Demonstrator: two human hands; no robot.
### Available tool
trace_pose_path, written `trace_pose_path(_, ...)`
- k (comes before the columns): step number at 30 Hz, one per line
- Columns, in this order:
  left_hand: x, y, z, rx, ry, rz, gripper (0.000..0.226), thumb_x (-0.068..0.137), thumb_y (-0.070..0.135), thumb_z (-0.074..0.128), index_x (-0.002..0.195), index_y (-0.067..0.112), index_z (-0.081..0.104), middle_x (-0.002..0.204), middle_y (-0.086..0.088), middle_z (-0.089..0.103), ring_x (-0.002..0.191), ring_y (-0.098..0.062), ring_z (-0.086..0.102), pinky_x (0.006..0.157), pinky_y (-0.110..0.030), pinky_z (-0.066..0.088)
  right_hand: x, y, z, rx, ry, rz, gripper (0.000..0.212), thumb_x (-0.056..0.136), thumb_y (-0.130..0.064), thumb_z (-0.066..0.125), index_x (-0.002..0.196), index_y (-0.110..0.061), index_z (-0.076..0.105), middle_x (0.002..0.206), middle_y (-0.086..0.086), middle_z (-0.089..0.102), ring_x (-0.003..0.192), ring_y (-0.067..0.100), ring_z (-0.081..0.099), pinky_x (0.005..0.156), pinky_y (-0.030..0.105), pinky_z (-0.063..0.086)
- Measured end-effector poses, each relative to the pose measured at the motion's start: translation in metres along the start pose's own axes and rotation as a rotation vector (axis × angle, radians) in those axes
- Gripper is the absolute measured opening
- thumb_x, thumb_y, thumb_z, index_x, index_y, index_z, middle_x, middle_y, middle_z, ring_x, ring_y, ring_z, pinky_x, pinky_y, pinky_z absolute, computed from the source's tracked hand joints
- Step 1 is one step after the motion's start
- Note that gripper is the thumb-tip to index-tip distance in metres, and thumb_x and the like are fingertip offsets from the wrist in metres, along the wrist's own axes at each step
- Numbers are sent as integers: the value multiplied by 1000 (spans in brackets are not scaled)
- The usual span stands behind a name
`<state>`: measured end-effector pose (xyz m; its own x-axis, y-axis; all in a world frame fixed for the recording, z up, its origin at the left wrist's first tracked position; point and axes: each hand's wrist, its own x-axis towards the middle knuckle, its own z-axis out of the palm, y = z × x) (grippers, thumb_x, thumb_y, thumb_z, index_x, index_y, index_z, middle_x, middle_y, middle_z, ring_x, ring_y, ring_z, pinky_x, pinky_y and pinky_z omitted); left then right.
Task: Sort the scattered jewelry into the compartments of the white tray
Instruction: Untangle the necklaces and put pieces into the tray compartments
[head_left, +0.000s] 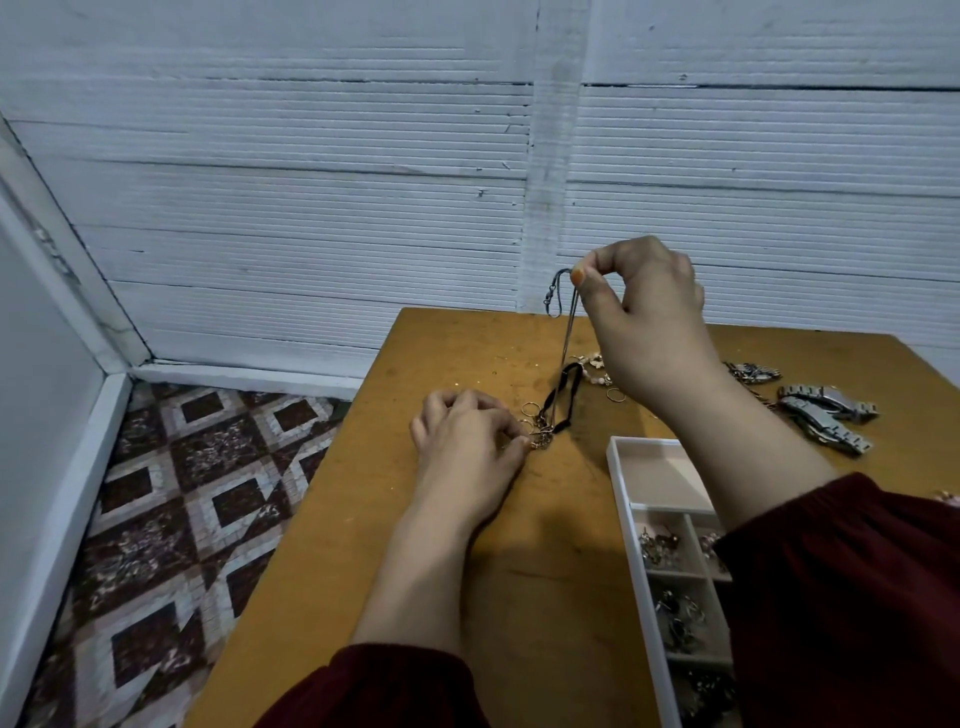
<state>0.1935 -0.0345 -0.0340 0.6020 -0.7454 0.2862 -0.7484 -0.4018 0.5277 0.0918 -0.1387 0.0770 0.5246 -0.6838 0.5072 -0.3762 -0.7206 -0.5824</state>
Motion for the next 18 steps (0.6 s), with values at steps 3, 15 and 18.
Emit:
trace_pose_path(3, -1, 2, -2, -67, 14, -6, 12, 89, 42, 59, 92, 34, 67, 100, 22, 48, 110, -11, 25, 85, -28, 15, 0, 0, -2, 14, 5, 4, 6, 97, -30, 48, 93, -32, 51, 111, -10, 47, 120, 20, 38, 88, 27, 20)
trace_pose_path(15, -6, 0, 0, -574, 62, -147, 21, 65, 55, 63, 83, 44, 65, 79, 16, 68, 89, -26, 66, 81, -55, 53, -6, -6, -16, 208, 19, 13, 6, 96, -28, 49, 92, -29, 53, 108, -4, 57, 118, 23, 47, 101, 48, 37)
trace_pose_path(18, -16, 11, -11, -655, 96, -141, 13, 69, 32, 74, 81, 33, 67, 78, 13, 67, 88, -17, 66, 80, -47, 55, -10, -9, -20, 247, 4, 27, 6, 96, -31, 49, 92, -29, 54, 110, -3, 59, 114, 25, 50, 99, 50, 39)
